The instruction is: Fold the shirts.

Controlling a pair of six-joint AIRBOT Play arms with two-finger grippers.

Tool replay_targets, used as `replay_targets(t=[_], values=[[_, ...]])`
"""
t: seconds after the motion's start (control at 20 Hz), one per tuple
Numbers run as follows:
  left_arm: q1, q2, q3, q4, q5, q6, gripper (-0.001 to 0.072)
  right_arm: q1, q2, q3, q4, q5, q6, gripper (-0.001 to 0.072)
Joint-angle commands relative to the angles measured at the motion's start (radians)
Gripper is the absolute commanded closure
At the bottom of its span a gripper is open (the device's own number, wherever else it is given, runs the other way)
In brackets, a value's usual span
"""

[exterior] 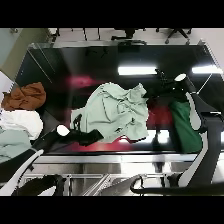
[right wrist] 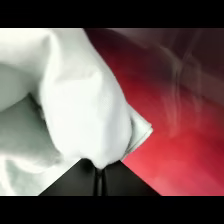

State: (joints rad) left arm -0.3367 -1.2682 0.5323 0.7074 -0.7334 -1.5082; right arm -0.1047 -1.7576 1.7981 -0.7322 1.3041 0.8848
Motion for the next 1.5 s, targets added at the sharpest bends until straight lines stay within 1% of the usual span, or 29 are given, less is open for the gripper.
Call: replay_targets(t=[0.0,0.05,0.15,0.25,0.3,0.4,0.45,0.55,0.7,0.75,0.85,0.9,0.95,1.0,1.05,1.1,1.15,1.2,1.25,1.35,1.4,1.45], values=[[0.085,-0.105,0.132,0.009,-0.01,0.118,0.0625,-0.013,0.034,0.001,0.02,0.053,-0.003,0.0692],[0.124,-0.118,0.174,0.01,-0.057,0.17,0.0694,-0.024,0.054,0.001,0.017,0.076,-0.003,0.0693],[0.227,-0.121,0.272,0.062,-0.143,0.173,0.0694,-0.057,0.1,0.001,0.016,0.135,-0.001,0.0693],[0.338,-0.121,0.396,0.134,-0.216,0.172,0.0694,-0.089,0.146,-0.014,0.009,0.206,0.036,0.0693],[0.394,-0.121,0.459,0.141,-0.237,0.173,0.0694,-0.099,0.172,-0.047,0.007,0.232,0.051,0.0692],[0.478,-0.122,0.566,0.139,-0.225,0.179,0.0694,-0.103,0.243,-0.174,0.007,0.265,0.058,0.0693],[0.504,-0.128,0.612,0.138,-0.208,0.197,0.0694,-0.099,0.294,-0.273,0.008,0.267,0.058,0.0693],[0.528,-0.179,0.721,0.138,-0.212,0.233,0.0694,-0.08,0.41,-0.491,0.01,0.235,0.058,0.0692],[0.499,-0.322,0.876,0.137,-0.246,0.245,0.0692,-0.031,0.618,-0.831,0.02,0.058,0.082,0.0692],[0.485,-0.369,0.917,0.135,-0.248,0.244,0.0691,-0.014,0.669,-0.912,0.019,-0.003,0.089,0.0692],[0.459,-0.451,1.002,0.136,-0.29,0.243,0.068,-0.006,0.711,-0.99,0.018,-0.048,0.093,0.0692],[0.46,-0.483,1.051,0.135,-0.346,0.242,0.0343,-0.008,0.714,-0.995,0.018,-0.046,0.101,0.0692],[0.46,-0.502,1.092,0.137,-0.407,0.216,0.0019,-0.008,0.715,-0.995,0.021,-0.044,0.104,0.0692],[0.471,-0.517,1.135,0.138,-0.487,0.189,0.0014,-0.008,0.716,-0.995,0.027,-0.048,0.103,0.0691],[0.484,-0.525,1.175,0.138,-0.578,0.172,0.0065,-0.008,0.716,-0.995,0.043,-0.053,0.103,0.0681],[0.498,-0.525,1.199,0.138,-0.659,0.156,0.0119,-0.008,0.716,-0.995,0.054,-0.064,0.103,0.0581],[0.506,-0.517,1.208,0.139,-0.74,0.144,0.0118,-0.008,0.716,-0.994,0.055,-0.074,0.1,0.0423],[0.507,-0.499,1.191,0.14,-0.798,0.134,0.0118,-0.008,0.716,-0.994,0.055,-0.075,0.08,0.0385],[0.507,-0.463,1.139,0.14,-0.824,0.132,0.0119,-0.008,0.716,-0.994,0.055,-0.075,0.063,0.0384],[0.495,-0.371,0.975,0.14,-0.783,0.138,0.0118,-0.009,0.716,-0.994,0.051,-0.078,0.029,0.0381],[0.484,-0.317,0.866,0.14,-0.739,0.15,0.0118,-0.008,0.716,-0.994,0.051,-0.083,0.027,0.0298],[0.473,-0.269,0.751,0.14,-0.689,0.165,0.0118,-0.009,0.716,-0.994,0.051,-0.095,0.027,0.0239]])
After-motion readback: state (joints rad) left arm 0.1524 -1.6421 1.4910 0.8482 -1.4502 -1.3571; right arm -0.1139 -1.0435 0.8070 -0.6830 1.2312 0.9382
